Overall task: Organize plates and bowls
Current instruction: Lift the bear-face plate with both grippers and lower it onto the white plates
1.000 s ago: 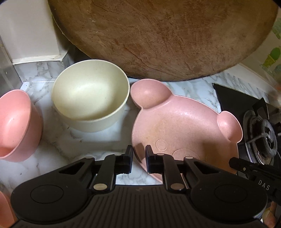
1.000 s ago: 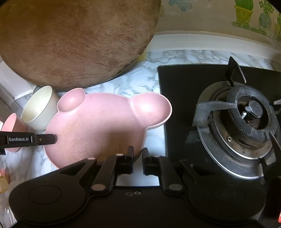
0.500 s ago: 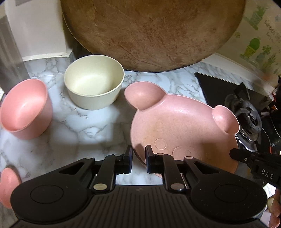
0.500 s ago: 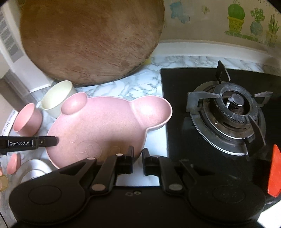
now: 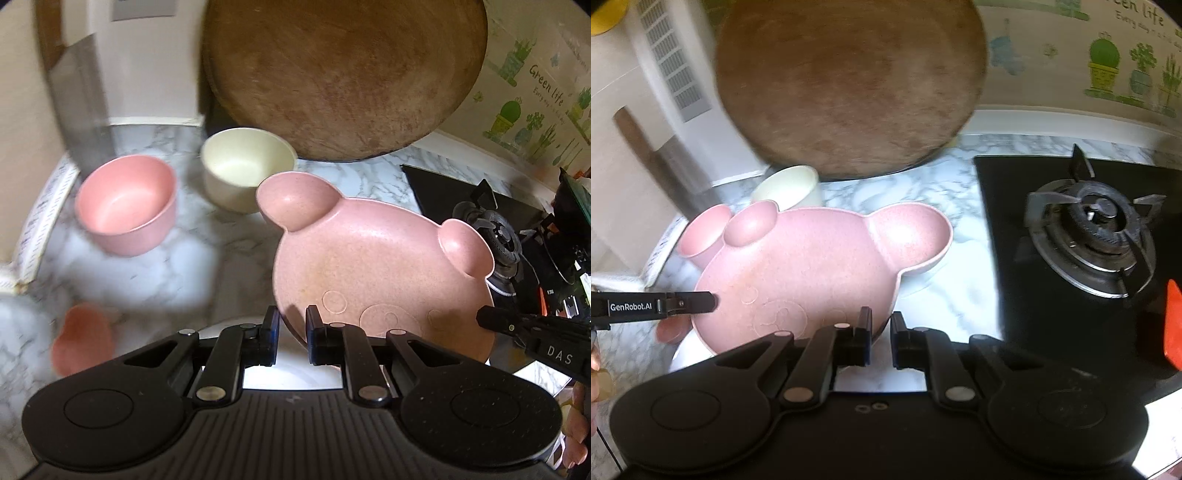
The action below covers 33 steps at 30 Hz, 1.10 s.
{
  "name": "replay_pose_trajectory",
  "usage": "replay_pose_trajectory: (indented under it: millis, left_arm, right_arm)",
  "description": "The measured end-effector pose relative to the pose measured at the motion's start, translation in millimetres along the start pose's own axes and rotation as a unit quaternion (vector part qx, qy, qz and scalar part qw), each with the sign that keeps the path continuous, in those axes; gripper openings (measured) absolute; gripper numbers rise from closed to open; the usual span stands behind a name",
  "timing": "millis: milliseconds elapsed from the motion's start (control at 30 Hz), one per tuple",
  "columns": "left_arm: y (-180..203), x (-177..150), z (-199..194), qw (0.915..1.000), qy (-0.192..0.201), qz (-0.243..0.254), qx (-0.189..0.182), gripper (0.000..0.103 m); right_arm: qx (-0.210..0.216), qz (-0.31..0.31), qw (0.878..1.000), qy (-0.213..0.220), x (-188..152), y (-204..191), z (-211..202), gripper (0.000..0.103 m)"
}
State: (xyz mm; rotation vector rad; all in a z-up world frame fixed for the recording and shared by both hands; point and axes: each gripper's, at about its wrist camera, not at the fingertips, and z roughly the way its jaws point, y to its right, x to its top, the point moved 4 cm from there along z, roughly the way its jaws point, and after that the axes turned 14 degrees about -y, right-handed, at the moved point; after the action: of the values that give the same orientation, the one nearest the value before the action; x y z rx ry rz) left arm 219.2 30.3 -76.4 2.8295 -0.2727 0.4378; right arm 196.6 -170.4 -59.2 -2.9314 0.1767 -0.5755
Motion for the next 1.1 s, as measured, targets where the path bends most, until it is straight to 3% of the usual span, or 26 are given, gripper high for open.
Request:
replay_pose_trajectory:
  millis: [533,1100]
  left_arm:
    - [-73.9,-64.2,-28.2,0.9985,-0.01,-0.053,-0.001,0.014]
    - [-86.6,-88.2,-13.2,0.9982,-0.015,-0.058,0.007,0.014]
  right_arm:
    - [0.012,-0.048,0.998,-0.023,-36.8,-66.0,12.1,0.01]
    - [0.005,-0.081,0.996,-0.041,-52.9,-72.6,37.6,0.011]
